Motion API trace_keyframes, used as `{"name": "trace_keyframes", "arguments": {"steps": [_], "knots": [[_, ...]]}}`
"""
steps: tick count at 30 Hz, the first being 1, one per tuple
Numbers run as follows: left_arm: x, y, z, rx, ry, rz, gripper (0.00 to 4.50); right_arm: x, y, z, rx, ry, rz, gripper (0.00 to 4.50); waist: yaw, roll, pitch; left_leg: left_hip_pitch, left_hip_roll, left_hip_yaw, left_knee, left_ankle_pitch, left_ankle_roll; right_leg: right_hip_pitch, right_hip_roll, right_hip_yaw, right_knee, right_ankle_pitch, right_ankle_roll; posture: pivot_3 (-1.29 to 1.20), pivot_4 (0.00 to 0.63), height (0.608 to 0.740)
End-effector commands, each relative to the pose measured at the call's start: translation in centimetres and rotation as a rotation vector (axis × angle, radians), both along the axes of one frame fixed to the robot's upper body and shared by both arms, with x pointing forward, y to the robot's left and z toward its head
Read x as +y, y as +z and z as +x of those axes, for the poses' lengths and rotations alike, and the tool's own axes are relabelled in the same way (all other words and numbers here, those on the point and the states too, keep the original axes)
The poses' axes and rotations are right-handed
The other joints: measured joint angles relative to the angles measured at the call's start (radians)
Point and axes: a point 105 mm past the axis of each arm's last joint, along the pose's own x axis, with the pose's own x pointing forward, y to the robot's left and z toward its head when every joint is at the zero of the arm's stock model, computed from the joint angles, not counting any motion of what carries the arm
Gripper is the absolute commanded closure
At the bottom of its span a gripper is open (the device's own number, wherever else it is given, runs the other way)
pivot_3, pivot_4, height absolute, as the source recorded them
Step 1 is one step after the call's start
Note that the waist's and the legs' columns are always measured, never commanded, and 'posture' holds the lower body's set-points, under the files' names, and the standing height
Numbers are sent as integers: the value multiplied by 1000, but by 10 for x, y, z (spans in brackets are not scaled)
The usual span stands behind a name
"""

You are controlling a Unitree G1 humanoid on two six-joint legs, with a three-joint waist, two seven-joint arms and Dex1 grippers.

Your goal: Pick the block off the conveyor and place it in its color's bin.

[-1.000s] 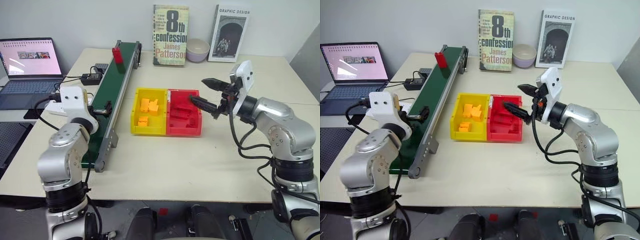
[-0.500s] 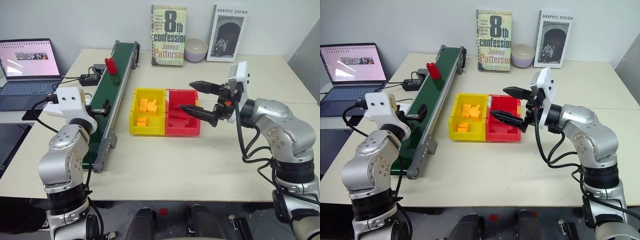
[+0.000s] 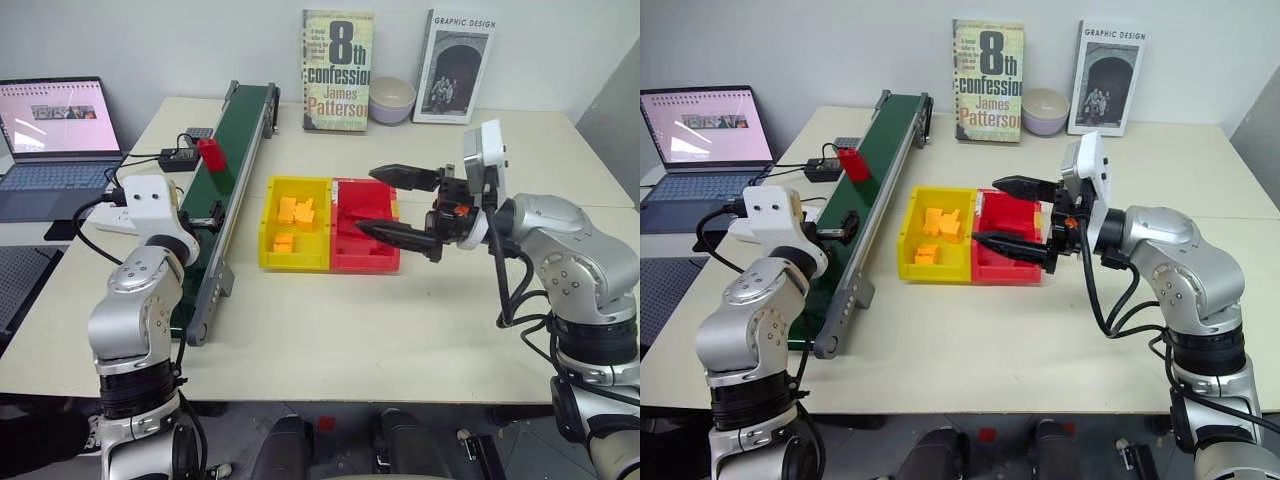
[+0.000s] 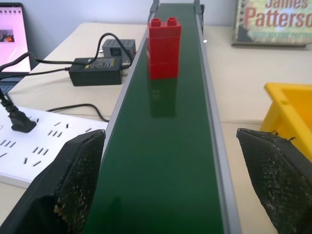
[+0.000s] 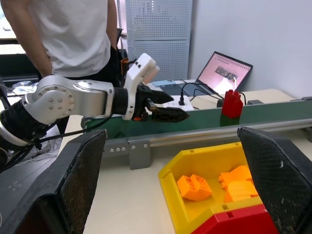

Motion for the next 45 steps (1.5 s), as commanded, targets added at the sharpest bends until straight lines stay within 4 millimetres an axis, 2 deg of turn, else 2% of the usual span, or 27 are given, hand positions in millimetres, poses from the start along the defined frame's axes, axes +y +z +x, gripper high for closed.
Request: {"name": "trace_keyframes", "arguments": {"steps": [1,20,23,30,35,43,45], "knots": [[-1,14,2,-65,13,12,10,2,10,-10,-38,23,10,0,0,0,0,0,0,0,0,0,0,0,0,0,0,0,0,0,150,740],[4,3,7,-46,63,-9,10,-7,16,-3,-63,-42,-3,0,0,0,0,0,0,0,0,0,0,0,-2,0,0,0,0,0,150,740],[2,-2,5,-24,50,-41,466,-7,18,-1,-66,-45,-3,0,1,0,0,0,0,0,0,0,0,0,-2,0,0,0,0,0,150,740],[-1,-11,-5,13,64,-50,1907,-5,34,8,-51,-62,50,0,-1,0,0,0,0,0,0,0,0,-1,-2,0,0,0,0,0,150,740],[0,-14,-11,23,99,-75,2961,-7,36,12,-55,-77,47,0,1,0,0,0,1,-1,0,0,0,0,-2,0,0,0,0,0,150,740],[-1,-10,-11,17,105,-69,2978,-11,35,11,-63,-87,46,0,1,0,0,0,0,0,0,0,0,0,-2,0,0,0,0,0,150,740],[-6,8,-3,-20,34,-1,2978,-16,34,12,-77,-129,30,0,1,0,0,0,0,0,0,0,0,0,-2,0,0,0,0,0,150,740]]}}
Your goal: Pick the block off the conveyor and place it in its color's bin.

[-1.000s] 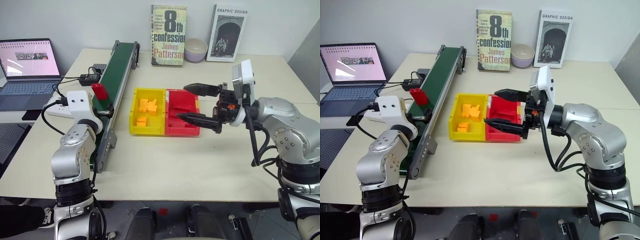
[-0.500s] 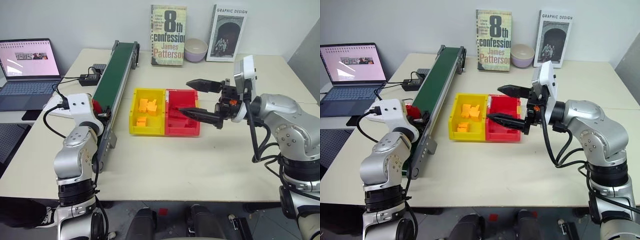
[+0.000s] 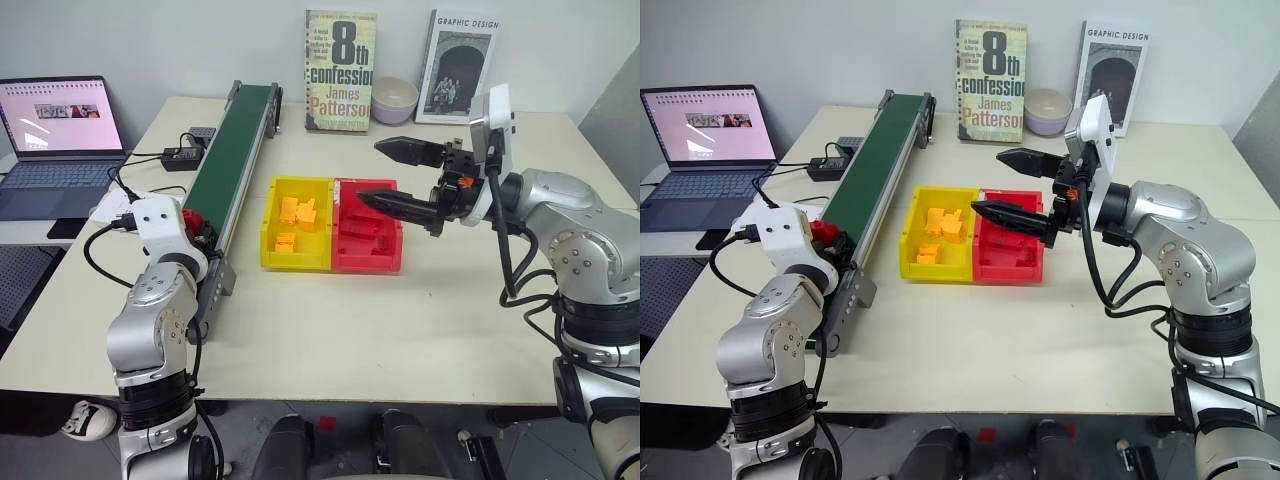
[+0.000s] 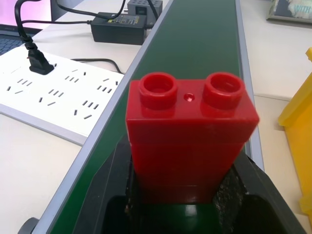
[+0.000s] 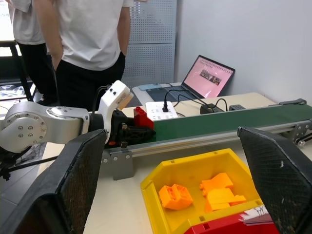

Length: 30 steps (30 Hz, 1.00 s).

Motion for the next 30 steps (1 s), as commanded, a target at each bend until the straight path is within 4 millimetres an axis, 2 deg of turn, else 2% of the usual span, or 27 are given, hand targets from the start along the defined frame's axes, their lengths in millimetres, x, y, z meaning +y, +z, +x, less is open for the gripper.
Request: {"name": "trace_keyframes", "arguments": {"steps": [1,4,7,9,11,14,18,22,24,27,30], "knots": [[-8,40,9,-99,-105,113,2978,-13,13,-4,-80,-64,4,0,1,0,0,0,0,0,0,0,0,0,0,0,0,0,0,0,150,740],[-34,66,21,-143,-308,157,2978,-25,10,-2,-113,-164,-38,0,6,0,0,-1,0,0,0,0,0,0,2,-1,0,0,0,0,150,740],[-102,86,23,-152,-747,217,2978,-42,-3,0,-83,-331,-99,0,16,0,0,-1,-2,2,0,0,0,0,2,-1,-2,0,0,0,150,740],[-130,90,22,-148,-937,243,2978,-48,-15,-4,-47,-396,-136,0,24,0,0,-3,-2,0,0,0,0,0,1,-2,-3,0,0,0,150,740],[-141,90,24,-138,-1030,263,2978,-49,-21,-7,-18,-429,-140,0,22,0,0,-2,-4,3,0,0,0,0,0,-1,-3,0,0,0,150,740],[-183,79,32,-97,-1261,326,2978,-51,-35,-18,-2,-475,-174,0,15,0,0,-2,-3,5,-1,0,0,-1,1,1,-3,0,0,0,150,740],[-206,62,53,-52,-1349,406,2978,-55,-38,-23,1,-558,-159,0,14,0,0,-2,-1,3,-1,0,1,-2,4,-1,-1,-1,-1,0,150,740],[-216,58,59,-44,-1416,424,2978,-55,-42,-29,8,-593,-154,0,3,0,0,-2,-1,4,0,0,1,-2,5,-1,-1,-2,0,0,150,740],[-221,55,63,-29,-1429,448,2417,-59,-45,-32,15,-637,-143,0,2,0,0,-2,-1,4,0,0,1,-2,4,-1,-2,-2,1,0,150,740],[-220,51,66,-11,-1439,477,1900,-61,-46,-34,16,-668,-130,0,1,0,0,-3,-1,3,0,0,1,-2,4,-2,-2,-3,1,0,150,740],[-217,55,68,-30,-1437,460,1365,-62,-43,-34,11,-680,-119,0,0,0,0,-3,-1,3,-1,-1,2,-2,4,-1,-2,-3,1,0,150,740]]}}
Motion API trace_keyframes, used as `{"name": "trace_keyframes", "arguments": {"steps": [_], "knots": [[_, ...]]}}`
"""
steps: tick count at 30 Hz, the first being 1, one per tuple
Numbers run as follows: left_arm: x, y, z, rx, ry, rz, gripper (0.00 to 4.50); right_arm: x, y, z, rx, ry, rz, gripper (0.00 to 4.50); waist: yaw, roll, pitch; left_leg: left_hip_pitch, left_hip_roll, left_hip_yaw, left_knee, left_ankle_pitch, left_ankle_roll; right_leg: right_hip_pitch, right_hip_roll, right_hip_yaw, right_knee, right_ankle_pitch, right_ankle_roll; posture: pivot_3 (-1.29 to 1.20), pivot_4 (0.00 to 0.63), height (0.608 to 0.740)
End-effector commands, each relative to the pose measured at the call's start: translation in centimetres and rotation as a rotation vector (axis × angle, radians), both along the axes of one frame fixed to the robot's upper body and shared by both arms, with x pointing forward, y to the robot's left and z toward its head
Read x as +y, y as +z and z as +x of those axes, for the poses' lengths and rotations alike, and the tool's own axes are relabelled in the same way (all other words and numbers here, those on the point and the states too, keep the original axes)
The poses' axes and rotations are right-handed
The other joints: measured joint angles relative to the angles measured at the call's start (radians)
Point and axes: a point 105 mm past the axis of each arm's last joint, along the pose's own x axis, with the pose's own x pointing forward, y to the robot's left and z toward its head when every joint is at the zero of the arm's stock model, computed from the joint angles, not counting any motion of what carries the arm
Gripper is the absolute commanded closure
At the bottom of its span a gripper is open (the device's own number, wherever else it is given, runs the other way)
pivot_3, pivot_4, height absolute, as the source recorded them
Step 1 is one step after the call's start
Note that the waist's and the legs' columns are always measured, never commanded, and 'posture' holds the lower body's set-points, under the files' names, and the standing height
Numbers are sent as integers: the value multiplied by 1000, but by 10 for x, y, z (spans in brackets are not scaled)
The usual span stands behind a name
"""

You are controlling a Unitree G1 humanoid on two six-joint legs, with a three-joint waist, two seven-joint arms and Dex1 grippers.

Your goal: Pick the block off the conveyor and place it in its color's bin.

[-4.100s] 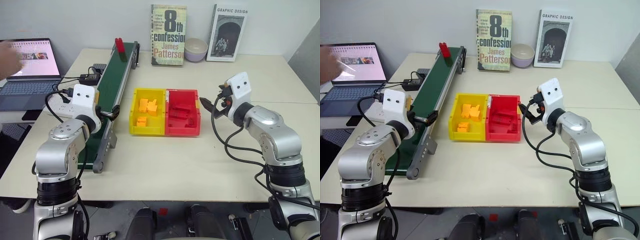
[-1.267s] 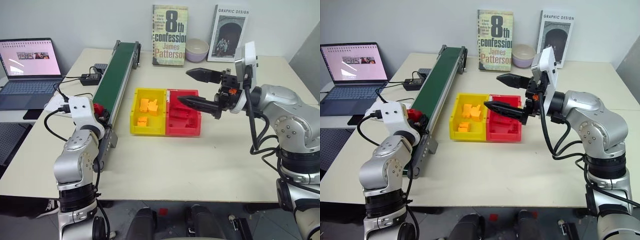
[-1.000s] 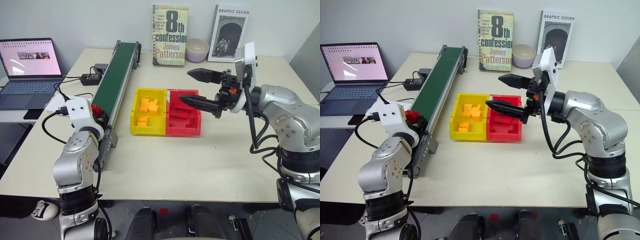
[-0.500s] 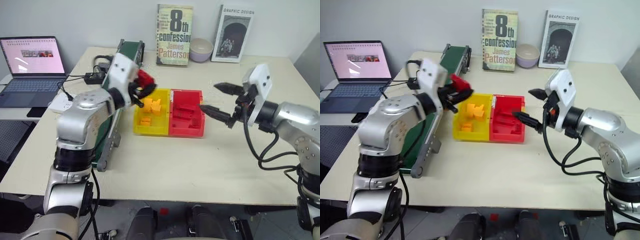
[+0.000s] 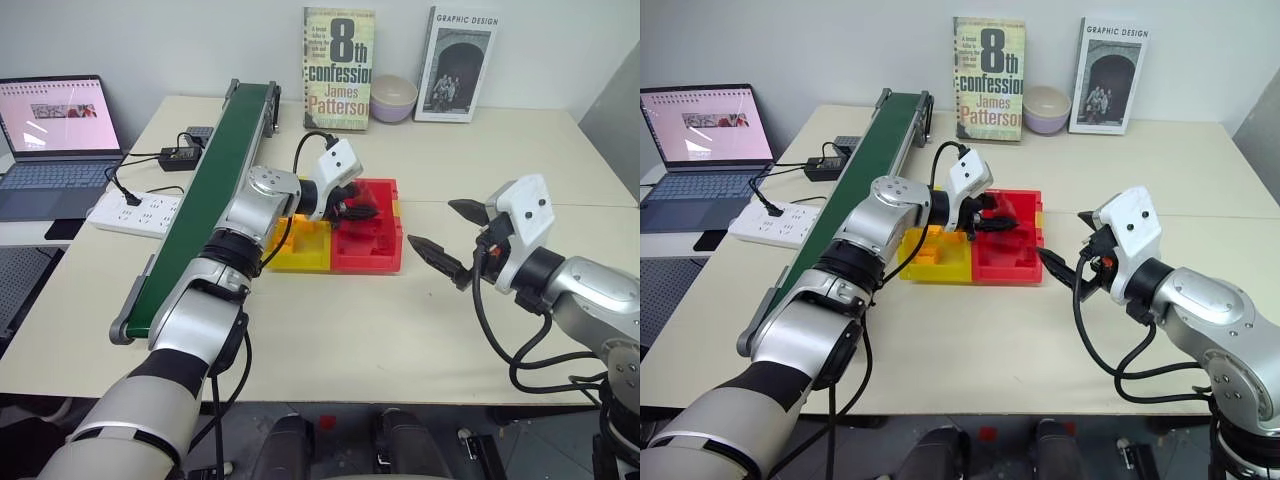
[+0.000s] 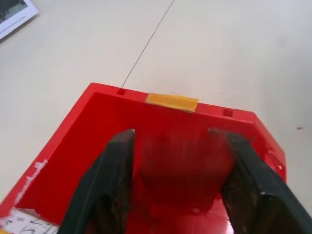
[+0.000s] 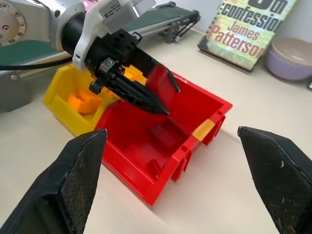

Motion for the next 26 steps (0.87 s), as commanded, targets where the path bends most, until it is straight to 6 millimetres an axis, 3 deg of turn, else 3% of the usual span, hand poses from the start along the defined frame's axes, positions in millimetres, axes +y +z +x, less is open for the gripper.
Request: {"name": "trace_keyframes", "arguments": {"steps": [1,7,9,12,14,20,26], "knots": [[-2,19,2,-58,-24,-34,1213,-2,16,-5,-73,-16,11,0,0,0,0,0,0,0,0,0,0,0,0,0,0,0,0,0,150,740],[14,31,4,-78,2,-64,46,3,18,-4,-67,28,11,0,-2,0,0,1,0,-1,0,0,0,0,0,0,1,0,1,0,150,740],[27,36,2,-77,9,-71,18,2,20,-3,-66,36,4,0,-2,0,0,1,0,-1,0,0,0,0,0,0,1,0,1,0,150,740],[97,49,-15,-84,101,-34,18,-1,26,6,-47,117,-29,0,-12,0,0,1,1,0,0,0,0,-1,0,0,1,0,0,0,150,740],[123,53,-31,-88,148,-5,18,0,29,12,-41,168,-34,0,-42,1,1,2,2,2,-1,0,0,-1,0,3,1,0,0,0,150,740],[160,56,-75,-32,251,-11,18,8,30,20,-19,333,-50,0,-14,2,1,2,4,-5,-2,0,0,0,2,-1,3,0,0,0,150,740],[177,49,-100,-7,334,18,18,13,27,32,-5,412,-68,0,-2,2,1,2,0,-1,1,0,0,2,-1,0,1,0,0,0,150,740]]}}
